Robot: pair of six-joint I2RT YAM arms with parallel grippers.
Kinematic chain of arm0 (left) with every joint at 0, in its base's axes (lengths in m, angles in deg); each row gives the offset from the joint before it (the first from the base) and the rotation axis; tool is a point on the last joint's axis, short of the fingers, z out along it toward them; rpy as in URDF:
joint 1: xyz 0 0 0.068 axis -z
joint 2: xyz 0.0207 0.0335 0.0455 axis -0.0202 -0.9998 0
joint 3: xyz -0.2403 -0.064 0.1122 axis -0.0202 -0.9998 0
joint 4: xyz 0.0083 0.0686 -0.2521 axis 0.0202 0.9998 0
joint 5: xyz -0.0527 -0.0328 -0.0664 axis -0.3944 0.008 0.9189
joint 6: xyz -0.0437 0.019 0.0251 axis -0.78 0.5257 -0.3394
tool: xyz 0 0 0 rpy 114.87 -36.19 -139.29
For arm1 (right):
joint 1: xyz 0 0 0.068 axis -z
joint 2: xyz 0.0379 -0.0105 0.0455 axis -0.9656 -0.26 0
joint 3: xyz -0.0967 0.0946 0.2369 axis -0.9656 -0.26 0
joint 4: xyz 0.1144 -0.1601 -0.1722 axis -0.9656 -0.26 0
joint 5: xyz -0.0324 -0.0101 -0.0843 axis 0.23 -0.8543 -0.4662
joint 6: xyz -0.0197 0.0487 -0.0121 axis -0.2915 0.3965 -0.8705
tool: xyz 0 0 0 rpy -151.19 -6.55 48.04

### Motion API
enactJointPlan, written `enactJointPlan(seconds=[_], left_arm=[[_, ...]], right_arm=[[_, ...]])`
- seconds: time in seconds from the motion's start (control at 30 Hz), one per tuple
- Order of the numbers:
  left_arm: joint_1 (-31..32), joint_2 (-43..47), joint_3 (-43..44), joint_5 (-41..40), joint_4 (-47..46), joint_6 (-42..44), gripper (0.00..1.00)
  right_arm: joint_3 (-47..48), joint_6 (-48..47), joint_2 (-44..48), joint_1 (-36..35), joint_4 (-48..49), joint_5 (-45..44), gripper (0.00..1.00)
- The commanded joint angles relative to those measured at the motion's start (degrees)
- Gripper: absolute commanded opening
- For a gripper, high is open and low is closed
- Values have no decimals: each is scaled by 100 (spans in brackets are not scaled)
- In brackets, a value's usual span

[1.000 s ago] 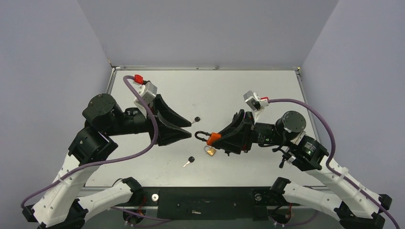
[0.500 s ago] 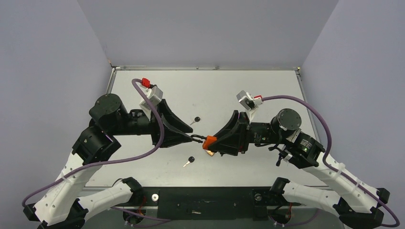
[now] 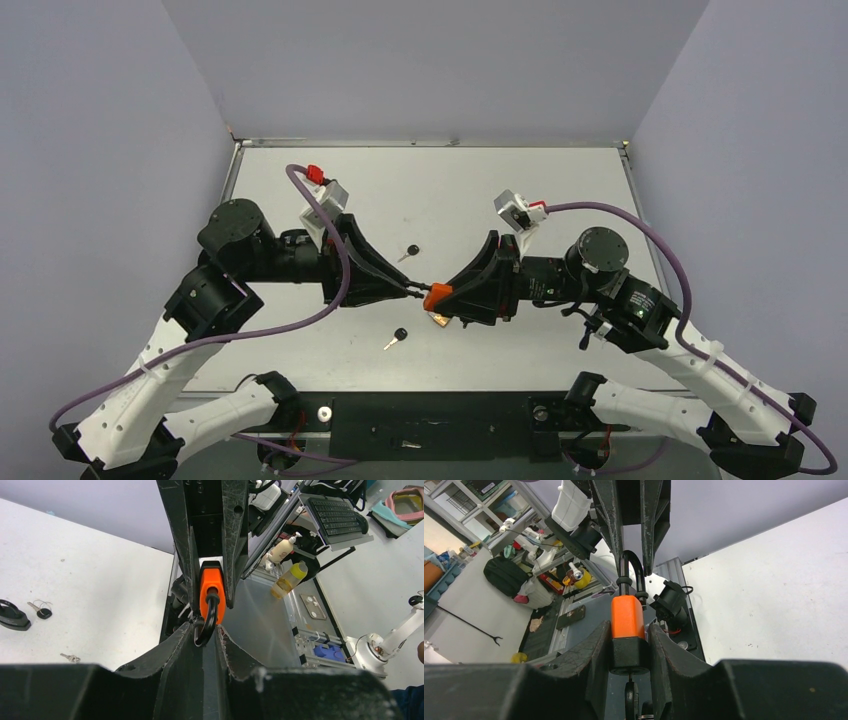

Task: Lock with the key
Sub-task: Lock the lock.

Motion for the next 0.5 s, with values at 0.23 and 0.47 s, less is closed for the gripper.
enactJointPlan(seconds=[0.23,0.47], left_arm=[[84,-27,-58,49,-414,-311,0],[273,-11,-203,-405,-158,-152,0]], right_arm=[[397,-323,41,-71,-15,-395,0],[443,-343,-19,-251,62,-767,0]])
